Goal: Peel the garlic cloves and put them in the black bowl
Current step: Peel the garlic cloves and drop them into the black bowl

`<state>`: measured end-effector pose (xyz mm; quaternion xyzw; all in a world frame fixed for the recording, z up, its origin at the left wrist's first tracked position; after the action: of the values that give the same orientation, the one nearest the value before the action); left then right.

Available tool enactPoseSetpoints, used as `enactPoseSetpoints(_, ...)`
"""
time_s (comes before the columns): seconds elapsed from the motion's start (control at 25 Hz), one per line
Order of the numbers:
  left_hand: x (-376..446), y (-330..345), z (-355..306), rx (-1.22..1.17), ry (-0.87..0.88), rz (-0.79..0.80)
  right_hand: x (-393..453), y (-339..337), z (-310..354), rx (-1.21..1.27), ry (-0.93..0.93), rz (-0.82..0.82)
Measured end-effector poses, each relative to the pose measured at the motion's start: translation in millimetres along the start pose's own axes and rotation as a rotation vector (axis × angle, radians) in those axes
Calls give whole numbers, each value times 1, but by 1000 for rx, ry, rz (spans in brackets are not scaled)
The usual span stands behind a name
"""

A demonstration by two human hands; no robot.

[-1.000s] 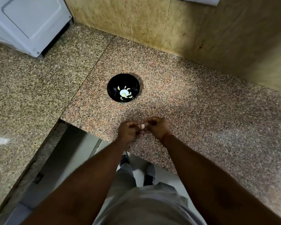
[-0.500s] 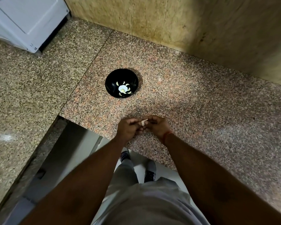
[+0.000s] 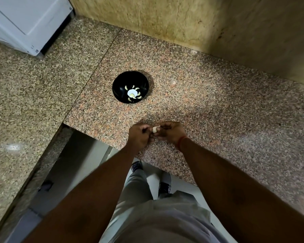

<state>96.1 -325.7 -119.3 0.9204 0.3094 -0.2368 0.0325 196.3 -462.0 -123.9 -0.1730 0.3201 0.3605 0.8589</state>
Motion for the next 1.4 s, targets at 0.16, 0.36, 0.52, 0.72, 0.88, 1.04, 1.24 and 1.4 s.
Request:
enactPoseSetpoints(0.16, -3, -4, 4, -125, 8, -11, 5, 2, -4, -42, 5, -39)
enactPoseSetpoints(0.36, -4, -6, 8, -131, 12, -32, -2, 5, -1, -52, -33, -42)
enactPoseSetpoints(0.52, -7, -2, 8, -105, 35, -13, -5, 5, 0, -73, -74, -24)
enactPoseSetpoints(0.72, -4, -4, 4, -68, 28, 27, -5, 4, -1, -103, -97, -24)
enactPoseSetpoints(0.88, -9, -4, 1, -44, 59, 7, -5, 5, -1, -119, -104, -10)
enactPoseSetpoints(1.04, -12, -4, 0, -8, 105, -1, -7, 4, 1, -129, -121, 3)
enactPoseSetpoints(1.24, -11, -1, 0, 8, 135, 2, -8, 6, 3, -120, -139, 4)
enactPoseSetpoints(1.4, -9, -1, 2, -40, 52, -2, -11, 5, 4, -137, -149, -6)
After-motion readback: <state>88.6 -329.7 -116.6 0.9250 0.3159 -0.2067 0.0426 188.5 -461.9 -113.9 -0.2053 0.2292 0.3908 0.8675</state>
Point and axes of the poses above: each hand's wrist, its own x-axis towards the middle knuckle, its own y-axis out of the palm, z = x × y, the point moved 6 cm from there along x, towards the middle knuckle, and after that the axes turned 14 degrees about -x, right-handed, at the moved point
